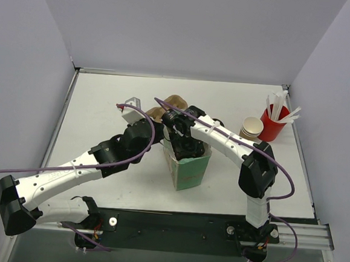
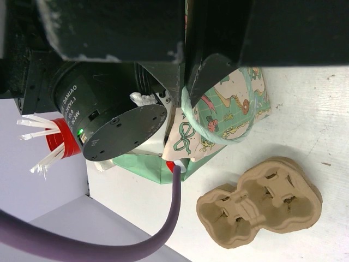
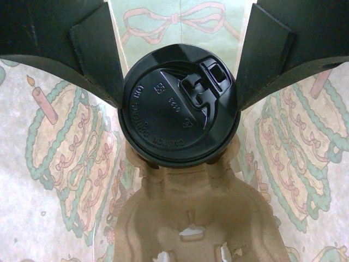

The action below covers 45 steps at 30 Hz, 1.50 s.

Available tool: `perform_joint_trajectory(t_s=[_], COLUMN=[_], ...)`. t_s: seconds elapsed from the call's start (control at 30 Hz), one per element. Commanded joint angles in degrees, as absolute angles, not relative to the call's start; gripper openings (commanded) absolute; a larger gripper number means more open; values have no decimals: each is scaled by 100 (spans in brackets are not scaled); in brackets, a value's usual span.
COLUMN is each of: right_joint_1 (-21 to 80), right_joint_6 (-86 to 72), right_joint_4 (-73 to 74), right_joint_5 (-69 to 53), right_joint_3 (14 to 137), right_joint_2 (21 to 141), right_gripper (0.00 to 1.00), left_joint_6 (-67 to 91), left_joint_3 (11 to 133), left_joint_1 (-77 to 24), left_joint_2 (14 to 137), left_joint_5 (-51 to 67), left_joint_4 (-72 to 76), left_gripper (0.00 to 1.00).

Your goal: Pack the takeout coffee

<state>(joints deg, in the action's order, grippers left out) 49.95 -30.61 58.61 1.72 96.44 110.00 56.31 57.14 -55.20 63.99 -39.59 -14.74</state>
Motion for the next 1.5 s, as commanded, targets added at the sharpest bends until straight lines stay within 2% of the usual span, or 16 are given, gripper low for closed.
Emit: perform_joint_trajectory(t_s=[0.0, 1.47], right_joint_1=[5027, 5115], right_joint_6=[-3103, -3296], right_joint_4=[5906, 4790], right_joint_5=[352, 668], right_joint_3=[9527, 8069], right_joint_2=[10810, 10529], right_gripper=[10, 7], left_joint_6=[5599, 5713], left_joint_3=[5994, 6038], left_joint_1=[-5555, -5555], left_joint_2=[6451, 6495], left_joint_5=[-3894, -3850], left_joint_4=[-1318, -1503], left_gripper=[0, 0])
